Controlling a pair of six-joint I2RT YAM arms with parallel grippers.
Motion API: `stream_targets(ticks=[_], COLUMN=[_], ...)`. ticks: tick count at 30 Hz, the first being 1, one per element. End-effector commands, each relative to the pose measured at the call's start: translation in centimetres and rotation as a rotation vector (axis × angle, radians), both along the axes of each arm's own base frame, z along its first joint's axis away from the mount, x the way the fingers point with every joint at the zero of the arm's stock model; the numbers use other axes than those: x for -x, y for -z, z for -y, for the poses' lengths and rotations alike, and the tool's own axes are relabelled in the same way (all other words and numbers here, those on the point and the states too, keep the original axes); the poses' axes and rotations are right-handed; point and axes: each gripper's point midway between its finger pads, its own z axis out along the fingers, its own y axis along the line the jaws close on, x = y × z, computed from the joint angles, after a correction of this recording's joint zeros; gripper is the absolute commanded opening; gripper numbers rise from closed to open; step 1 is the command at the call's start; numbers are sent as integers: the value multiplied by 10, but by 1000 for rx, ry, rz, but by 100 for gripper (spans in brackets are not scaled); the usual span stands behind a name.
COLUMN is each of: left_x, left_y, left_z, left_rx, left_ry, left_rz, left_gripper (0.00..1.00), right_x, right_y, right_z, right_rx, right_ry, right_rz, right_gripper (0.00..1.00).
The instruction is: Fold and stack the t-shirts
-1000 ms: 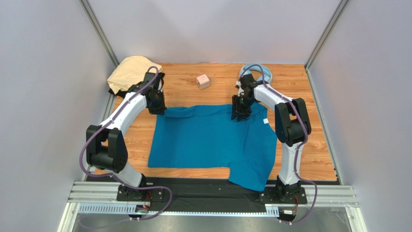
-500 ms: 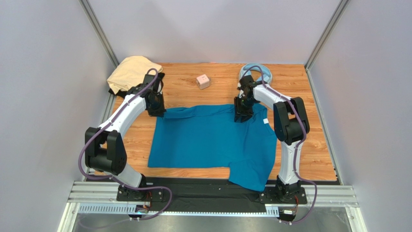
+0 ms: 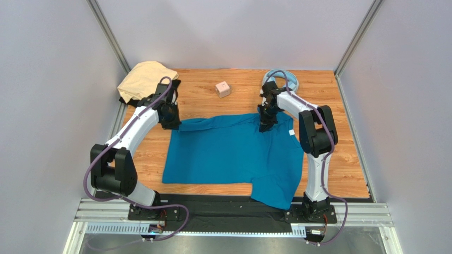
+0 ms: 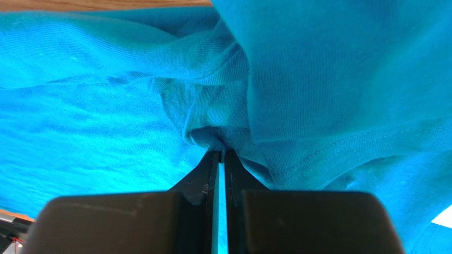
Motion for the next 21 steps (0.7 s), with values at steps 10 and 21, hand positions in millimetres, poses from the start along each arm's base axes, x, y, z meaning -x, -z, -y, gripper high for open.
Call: stream_targets(ticks=[10,21], left_x=[3,-7], left_y=[-4,-10], left_z=[1,5], left_rx=[26,34], left_ry=[-19,0], left_rz=[27,48], left_gripper=[0,0], right_x=[-9,-13], right_y=[-59,-112], right_z=[7,8], right_rx=[18,16], right_ry=[-15,-20], right_rz=[152,242], right_gripper=[0,0])
